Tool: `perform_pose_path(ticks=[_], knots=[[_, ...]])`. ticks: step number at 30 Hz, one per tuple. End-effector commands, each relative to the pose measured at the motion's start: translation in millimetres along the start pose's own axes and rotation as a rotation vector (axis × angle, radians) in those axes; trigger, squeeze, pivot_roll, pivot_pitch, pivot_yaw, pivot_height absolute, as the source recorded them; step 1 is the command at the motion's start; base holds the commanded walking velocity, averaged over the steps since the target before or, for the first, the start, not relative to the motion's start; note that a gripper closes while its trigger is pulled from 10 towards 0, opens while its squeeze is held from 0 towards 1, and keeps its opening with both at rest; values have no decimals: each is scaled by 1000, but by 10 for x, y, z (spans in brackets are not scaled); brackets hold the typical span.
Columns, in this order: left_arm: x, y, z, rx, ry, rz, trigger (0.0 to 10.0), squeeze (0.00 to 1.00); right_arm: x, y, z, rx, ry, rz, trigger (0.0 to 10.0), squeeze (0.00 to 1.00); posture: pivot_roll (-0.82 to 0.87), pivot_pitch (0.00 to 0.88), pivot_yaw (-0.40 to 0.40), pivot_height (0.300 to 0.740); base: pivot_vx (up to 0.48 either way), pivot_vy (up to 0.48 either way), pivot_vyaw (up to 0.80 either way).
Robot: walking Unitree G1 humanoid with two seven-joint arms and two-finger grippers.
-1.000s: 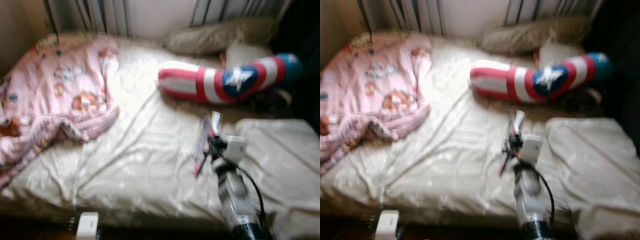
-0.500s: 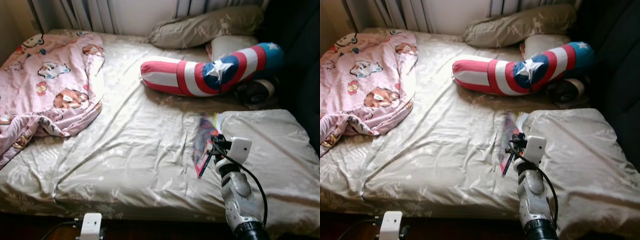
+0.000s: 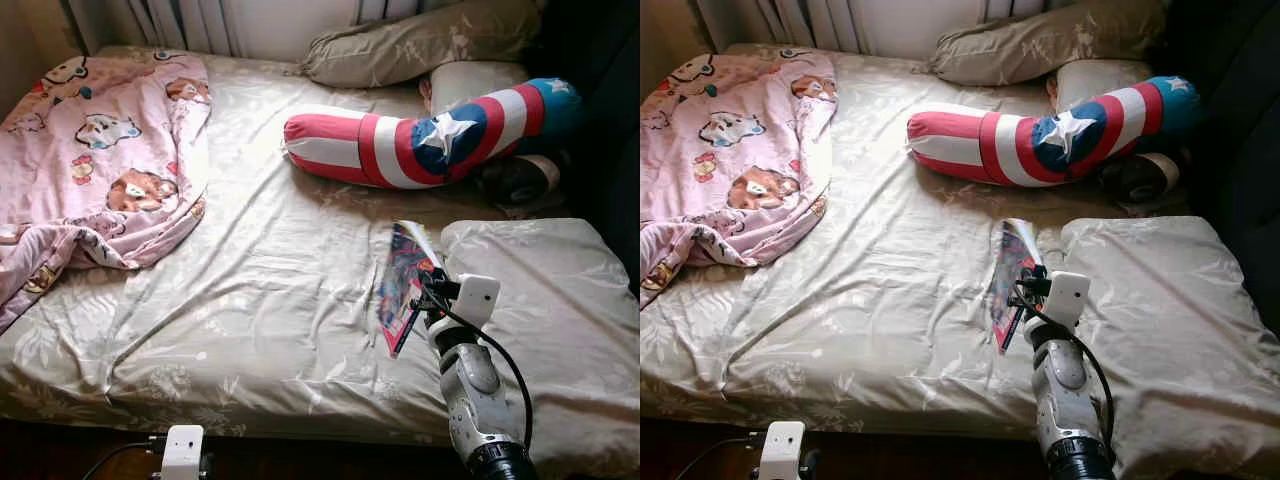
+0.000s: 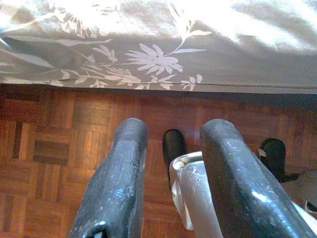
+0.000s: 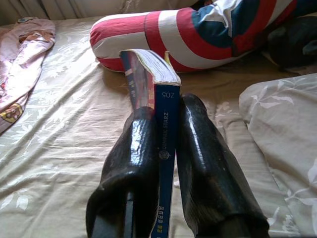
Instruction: Clean up the room
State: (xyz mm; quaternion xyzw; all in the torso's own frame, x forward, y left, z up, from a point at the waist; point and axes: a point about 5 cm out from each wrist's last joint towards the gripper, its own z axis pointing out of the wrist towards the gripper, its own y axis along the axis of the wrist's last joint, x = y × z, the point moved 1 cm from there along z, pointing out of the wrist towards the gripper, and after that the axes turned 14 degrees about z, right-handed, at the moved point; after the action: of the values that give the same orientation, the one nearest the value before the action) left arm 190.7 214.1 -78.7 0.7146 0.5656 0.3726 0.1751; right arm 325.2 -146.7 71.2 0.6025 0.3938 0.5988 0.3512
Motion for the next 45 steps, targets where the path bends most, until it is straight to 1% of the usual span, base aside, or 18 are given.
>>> perform_pose_path(ticks=[1,16,21,23,24,30,31,38,45], knots=[[-39,-114,-40,39,-15,4,10000,0,-20,72,12,-27,-5,-4,10000,0,102,139,-100,740,0,-345,0],[-75,-127,-47,44,-34,-4,10000,0,-41,72,4,-31,-15,-9,10000,0,102,114,-97,740,0,-23,0],[-83,-123,-46,44,-34,-7,10000,0,-80,60,5,-20,-33,-7,10000,0,103,119,-100,740,0,0,0],[-79,-129,-47,49,-31,-11,10000,0,-106,41,10,3,-55,-13,10000,0,102,125,-102,740,292,0,-556],[-73,-131,-47,48,-29,-14,10000,0,-113,40,11,3,-61,2,10000,0,102,127,-102,740,300,0,-738],[-65,-137,-51,46,-26,-27,10000,0,-95,47,15,-4,-49,-4,10000,0,105,133,-105,740,320,0,-687],[-62,-142,-53,48,-24,-29,10000,0,-84,49,14,-8,-41,-20,10000,0,106,134,-104,740,330,0,0],[-54,-153,-59,47,-18,-32,10000,0,-83,49,16,-8,-44,-14,10000,0,107,135,-106,740,306,0,0],[-68,-153,-61,46,-24,-35,10000,0,-81,48,14,-10,-46,-13,10000,0,108,143,-106,740,0,0,0]])
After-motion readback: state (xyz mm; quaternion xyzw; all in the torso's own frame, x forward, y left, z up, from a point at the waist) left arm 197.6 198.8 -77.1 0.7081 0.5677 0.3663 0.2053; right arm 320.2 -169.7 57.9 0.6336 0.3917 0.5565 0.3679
